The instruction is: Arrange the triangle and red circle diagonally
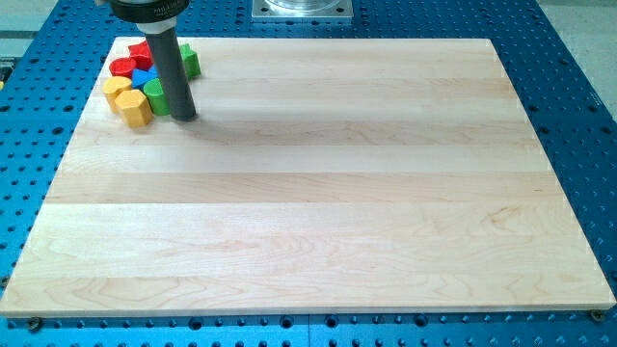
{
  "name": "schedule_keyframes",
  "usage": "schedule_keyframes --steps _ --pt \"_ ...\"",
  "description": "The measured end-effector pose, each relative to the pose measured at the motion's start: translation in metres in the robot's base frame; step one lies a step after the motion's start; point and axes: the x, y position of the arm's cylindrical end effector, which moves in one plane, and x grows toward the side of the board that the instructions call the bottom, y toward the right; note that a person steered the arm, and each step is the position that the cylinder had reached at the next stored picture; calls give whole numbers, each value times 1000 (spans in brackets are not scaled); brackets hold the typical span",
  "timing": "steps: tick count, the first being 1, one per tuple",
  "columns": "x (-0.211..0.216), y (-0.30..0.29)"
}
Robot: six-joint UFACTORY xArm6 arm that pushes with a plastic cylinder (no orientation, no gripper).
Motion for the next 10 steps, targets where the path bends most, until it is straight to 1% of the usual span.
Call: schedule_keyframes --steps 3,5,6,7,8,10 --pt "11 -4" --pt "61 -6" --pt "68 -20" --pt "68 -100" --pt "65 -140" --pt "1 -139"
